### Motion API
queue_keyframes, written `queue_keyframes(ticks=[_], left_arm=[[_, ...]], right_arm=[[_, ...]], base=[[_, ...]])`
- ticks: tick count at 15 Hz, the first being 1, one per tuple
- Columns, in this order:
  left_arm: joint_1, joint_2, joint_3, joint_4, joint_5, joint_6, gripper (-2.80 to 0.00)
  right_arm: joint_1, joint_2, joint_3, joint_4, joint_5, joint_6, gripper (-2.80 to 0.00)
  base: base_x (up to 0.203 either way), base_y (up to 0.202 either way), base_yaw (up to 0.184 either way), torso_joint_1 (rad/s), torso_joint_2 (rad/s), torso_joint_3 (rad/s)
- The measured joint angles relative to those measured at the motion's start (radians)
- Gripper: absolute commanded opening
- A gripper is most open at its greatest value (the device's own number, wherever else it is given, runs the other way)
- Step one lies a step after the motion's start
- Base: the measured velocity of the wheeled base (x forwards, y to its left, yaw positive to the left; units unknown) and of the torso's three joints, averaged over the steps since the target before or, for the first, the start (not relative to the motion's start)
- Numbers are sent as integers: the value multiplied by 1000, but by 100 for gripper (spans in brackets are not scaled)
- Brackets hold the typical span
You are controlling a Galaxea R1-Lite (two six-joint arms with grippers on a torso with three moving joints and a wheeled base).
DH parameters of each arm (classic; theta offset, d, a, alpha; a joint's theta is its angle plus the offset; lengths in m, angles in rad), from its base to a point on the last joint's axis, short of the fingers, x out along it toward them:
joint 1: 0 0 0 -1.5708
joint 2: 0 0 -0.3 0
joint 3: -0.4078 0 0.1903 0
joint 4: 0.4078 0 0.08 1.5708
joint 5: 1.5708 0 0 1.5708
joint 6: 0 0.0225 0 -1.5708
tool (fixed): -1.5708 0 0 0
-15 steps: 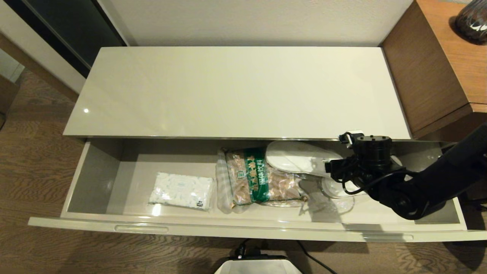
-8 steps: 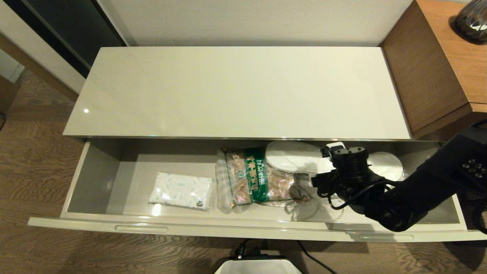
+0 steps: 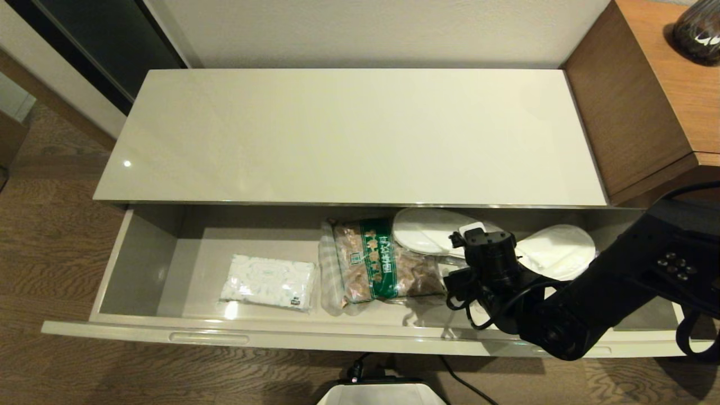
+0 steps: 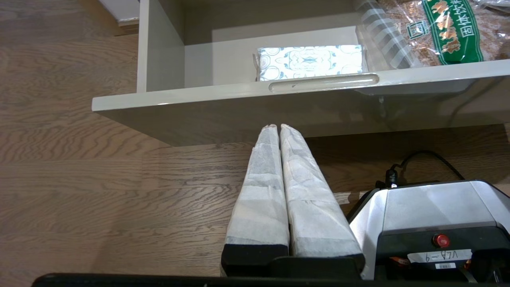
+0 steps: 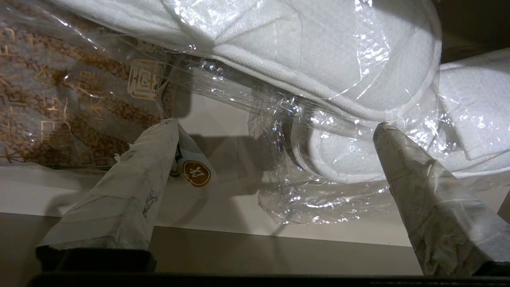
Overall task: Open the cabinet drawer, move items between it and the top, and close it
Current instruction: Take out the solid drinks from the drawer
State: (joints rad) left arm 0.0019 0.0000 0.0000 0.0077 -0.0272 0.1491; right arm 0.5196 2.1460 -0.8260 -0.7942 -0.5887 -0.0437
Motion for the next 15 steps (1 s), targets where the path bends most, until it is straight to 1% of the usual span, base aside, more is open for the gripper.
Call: queue_keyframes(ticks=[4,6,8,10,12,14,15], left_arm=[[0,0,0,0,0,0,-280],[-1,0,0,0,0,0,-280],[-1,0,0,0,0,1,-280],[-1,0,0,0,0,0,-280],[0,0,0,0,0,0,-280],[0,0,0,0,0,1,-280],[0,0,0,1,0,0,-280]], right_arm=[[-20,-25,11,-1,2,0,0],[-41,-59,8,14,15,2,0],[-64,-110,2,43,31,10,0],[-86,-189,0,103,66,42,0],[-99,-298,-9,235,123,118,0],[-104,-405,-44,417,192,229,0],[-104,-458,-73,520,218,299,0]], base=[[0,0,0,0,0,0],[0,0,0,0,0,0],[0,0,0,0,0,0],[0,0,0,0,0,0],[0,0,0,0,0,0],[0,0,0,0,0,0],[0,0,0,0,0,0]])
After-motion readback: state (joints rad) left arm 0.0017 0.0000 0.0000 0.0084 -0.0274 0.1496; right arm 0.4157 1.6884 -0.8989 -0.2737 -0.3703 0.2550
